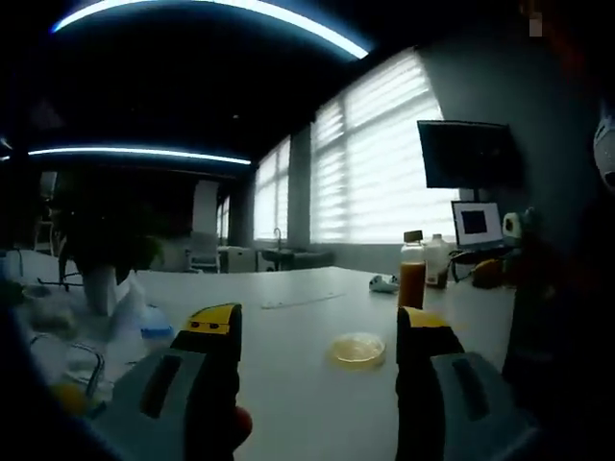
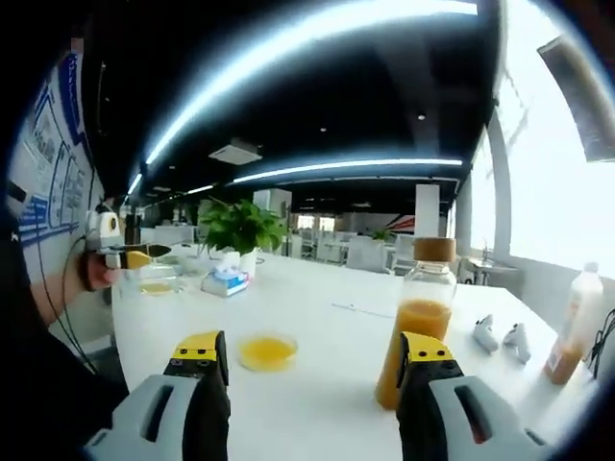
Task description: Open the Petri dish lid, place the lid on the table, pour the liquid culture medium into the Petri dish, pick up the Petri dish lid from the table, and close the Petri dish
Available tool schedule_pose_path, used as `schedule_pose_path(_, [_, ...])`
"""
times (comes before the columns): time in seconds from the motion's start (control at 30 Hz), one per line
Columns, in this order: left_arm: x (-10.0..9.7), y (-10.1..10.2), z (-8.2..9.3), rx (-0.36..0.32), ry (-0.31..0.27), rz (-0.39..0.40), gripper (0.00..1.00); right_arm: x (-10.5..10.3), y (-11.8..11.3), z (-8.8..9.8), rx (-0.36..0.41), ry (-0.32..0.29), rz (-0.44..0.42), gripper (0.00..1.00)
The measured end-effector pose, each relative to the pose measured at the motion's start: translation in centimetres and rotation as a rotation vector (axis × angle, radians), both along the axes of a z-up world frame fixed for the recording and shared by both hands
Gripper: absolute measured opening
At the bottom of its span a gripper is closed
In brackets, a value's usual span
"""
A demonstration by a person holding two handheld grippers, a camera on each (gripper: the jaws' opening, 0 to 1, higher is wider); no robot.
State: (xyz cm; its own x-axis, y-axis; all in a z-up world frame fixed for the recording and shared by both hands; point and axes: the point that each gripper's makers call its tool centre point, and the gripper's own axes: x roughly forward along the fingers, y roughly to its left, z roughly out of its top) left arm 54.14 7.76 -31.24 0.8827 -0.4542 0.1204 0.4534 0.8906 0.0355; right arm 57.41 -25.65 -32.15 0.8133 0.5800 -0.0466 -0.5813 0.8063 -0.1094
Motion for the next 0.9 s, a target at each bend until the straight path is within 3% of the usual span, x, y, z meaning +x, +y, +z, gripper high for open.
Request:
schedule_pose_path(0.33, [-1.5, 0.0, 1.1, -0.016, -0.012, -0.002, 0.56, -0.7, -0.3, -0.3, 0.002, 0.024, 0.004, 0.64])
schedule_pose_path(0.57, [-2.0, -0.6, 1.4, -0.021, -0.02, -0.025, 0.56, -0.9, -0.2, -0.7, 0.043, 0.056, 0.002, 0.62])
schedule_pose_path(0.9, [-2.1, -1.5, 1.1, -0.001, -0.021, -0.033, 0.55, -1.4, 0.3, -0.5, 0.03, 0.042, 0.008, 0.61])
